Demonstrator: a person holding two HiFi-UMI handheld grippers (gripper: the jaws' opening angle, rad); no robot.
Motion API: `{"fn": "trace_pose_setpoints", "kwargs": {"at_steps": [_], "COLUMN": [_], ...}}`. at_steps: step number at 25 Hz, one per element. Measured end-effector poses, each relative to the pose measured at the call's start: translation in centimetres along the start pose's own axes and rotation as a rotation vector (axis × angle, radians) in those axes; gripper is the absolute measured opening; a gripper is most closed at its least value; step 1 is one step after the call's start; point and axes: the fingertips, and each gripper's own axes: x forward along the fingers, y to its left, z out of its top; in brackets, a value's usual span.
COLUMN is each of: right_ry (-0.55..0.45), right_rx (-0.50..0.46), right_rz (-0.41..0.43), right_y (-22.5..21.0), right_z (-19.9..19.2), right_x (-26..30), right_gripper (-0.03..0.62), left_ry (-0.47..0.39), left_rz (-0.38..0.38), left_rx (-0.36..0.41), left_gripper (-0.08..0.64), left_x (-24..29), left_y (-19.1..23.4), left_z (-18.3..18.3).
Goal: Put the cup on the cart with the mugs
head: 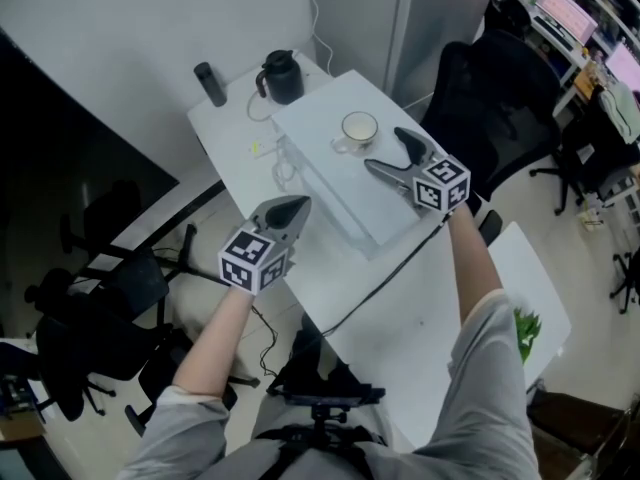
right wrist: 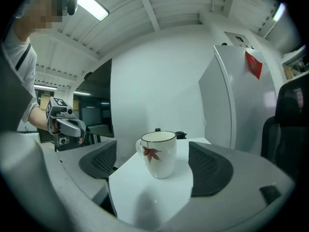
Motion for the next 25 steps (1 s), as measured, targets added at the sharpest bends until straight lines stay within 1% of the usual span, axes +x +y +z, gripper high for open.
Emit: {"fn": "trace_pose_setpoints", "kwargs": {"at_steps": [7, 12, 16, 21, 25], "right_ry": [0.063, 0.069, 0.07, 0.071, 0.07], "right_rx": [-0.034, -0.059, -0.071, -0.092, -0.11], "right_rz": [0.047, 0.085, 0.1, 0.146, 0.133], "right_y": [-0.8, -1.0, -1.2, -0.8, -0.7], "right_z": [-0.4, -0.5, -0.7, -0.9, -0.8], "right_x": [2.5, 4.4, 5.5, 6.6, 7.1], "right_gripper": [0.479, 0.479, 0.479, 0.479, 0.477], "left_ry": [0.011, 0.014, 0.018, 0.028, 0.036], "left_rz": [-0.011, -0.007, -0.004, 0.003, 0.005], "left_rx": [-0.014, -0.027, -0.033, -0.041, -0.052], "left_gripper": [0.002, 0.002, 0.002, 0.002, 0.002], "left_x": [1.2, 1.5, 1.9, 2.2, 2.3], "left_y": [0.7, 1.7, 2.3, 3.3, 3.6], "left_z": [-0.7, -1.2, -1.5, -2.1, -2.8]}}
